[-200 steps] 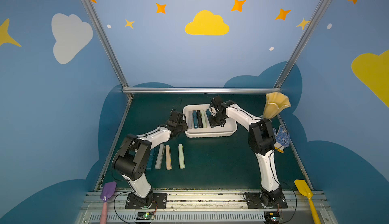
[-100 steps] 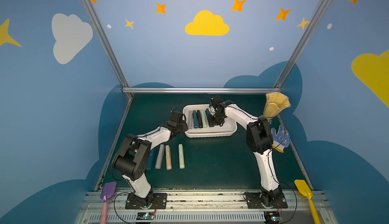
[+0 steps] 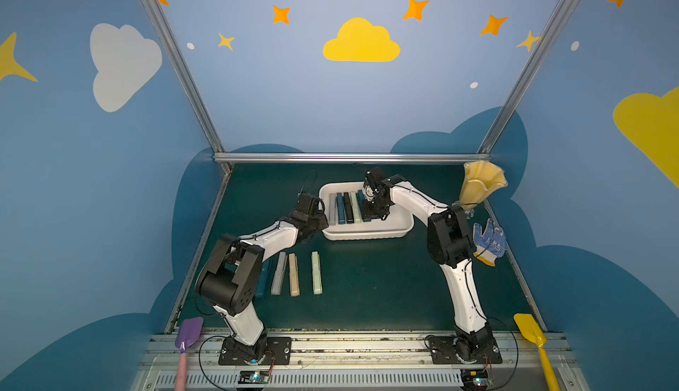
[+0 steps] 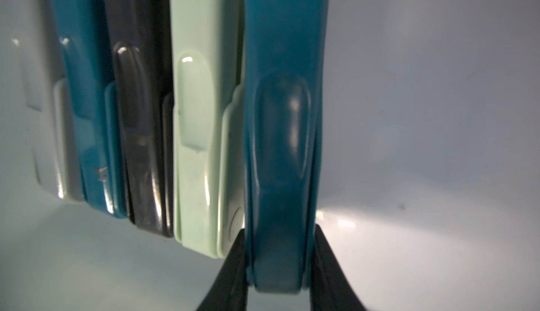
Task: Put the pruning pliers into the storage box
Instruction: Place the pruning pliers in the storage box.
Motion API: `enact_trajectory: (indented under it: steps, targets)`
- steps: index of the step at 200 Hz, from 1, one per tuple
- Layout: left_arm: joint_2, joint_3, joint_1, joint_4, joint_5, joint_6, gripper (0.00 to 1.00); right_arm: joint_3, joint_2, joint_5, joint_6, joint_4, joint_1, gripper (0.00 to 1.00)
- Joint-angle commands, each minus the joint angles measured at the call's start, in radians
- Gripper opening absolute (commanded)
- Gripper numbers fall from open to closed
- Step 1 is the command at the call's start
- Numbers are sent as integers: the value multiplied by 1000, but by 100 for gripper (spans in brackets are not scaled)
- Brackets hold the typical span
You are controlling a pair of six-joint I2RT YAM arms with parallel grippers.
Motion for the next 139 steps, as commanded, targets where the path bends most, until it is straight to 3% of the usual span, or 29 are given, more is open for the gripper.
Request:
enact_trajectory:
  steps: [1,61,139]
  targets:
    - [-9,24,-2,0,-18,-5,12,40,22,-12,8,-12,6,27]
    - [-10,24,-3,-3,-19,-6,13,47,22,-8,13,-18,7,36]
    - [-14,21,-2,-5,-19,-6,13,42,-47,12,19,-28,7,37]
